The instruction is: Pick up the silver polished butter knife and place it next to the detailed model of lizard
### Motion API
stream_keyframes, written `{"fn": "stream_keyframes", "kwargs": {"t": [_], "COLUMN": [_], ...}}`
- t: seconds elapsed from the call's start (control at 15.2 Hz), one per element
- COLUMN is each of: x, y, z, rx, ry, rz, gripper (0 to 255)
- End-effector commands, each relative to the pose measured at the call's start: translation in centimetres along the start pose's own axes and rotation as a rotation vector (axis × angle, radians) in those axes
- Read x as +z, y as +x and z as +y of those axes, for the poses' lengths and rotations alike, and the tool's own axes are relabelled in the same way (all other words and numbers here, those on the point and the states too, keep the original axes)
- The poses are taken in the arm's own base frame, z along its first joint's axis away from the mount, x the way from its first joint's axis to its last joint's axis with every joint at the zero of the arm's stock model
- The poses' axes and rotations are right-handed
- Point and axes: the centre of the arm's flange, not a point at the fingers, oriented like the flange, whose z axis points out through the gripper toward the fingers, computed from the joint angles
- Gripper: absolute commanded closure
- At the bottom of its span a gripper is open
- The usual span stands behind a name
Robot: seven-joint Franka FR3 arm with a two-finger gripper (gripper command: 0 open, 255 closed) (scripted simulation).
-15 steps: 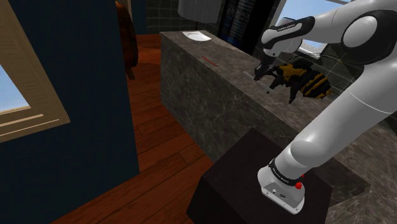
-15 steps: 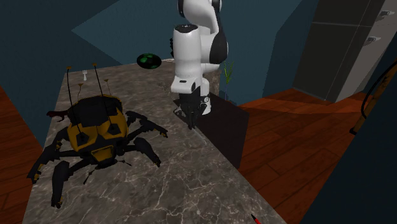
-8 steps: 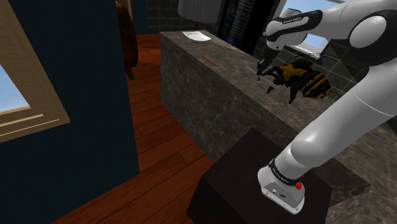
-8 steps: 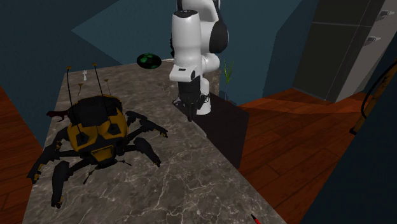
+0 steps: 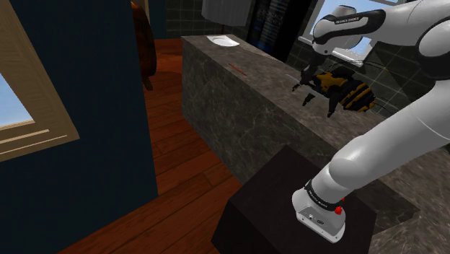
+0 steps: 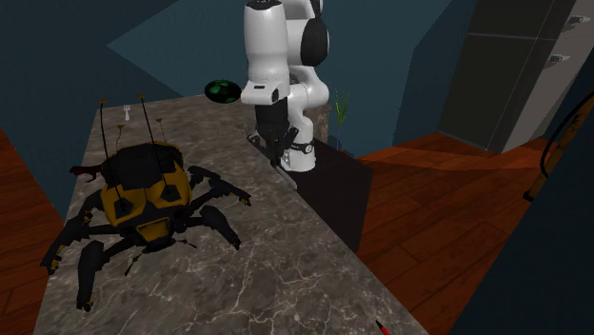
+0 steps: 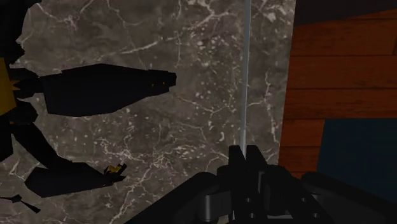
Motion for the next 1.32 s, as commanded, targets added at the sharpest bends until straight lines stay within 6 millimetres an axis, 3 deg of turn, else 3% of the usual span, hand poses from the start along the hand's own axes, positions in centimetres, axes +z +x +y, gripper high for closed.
{"fn": "stream_keyframes", "kwargs": {"t": [0.0,1.25], "x": [-0.1,-1.4], "y": [-2.5,-27.0], "z": [0.5,5.8], "rx": [-0.001,-0.001], "ry": [-0.001,-0.001], "rz": [0.000,0.000], "gripper": [255,255]}}
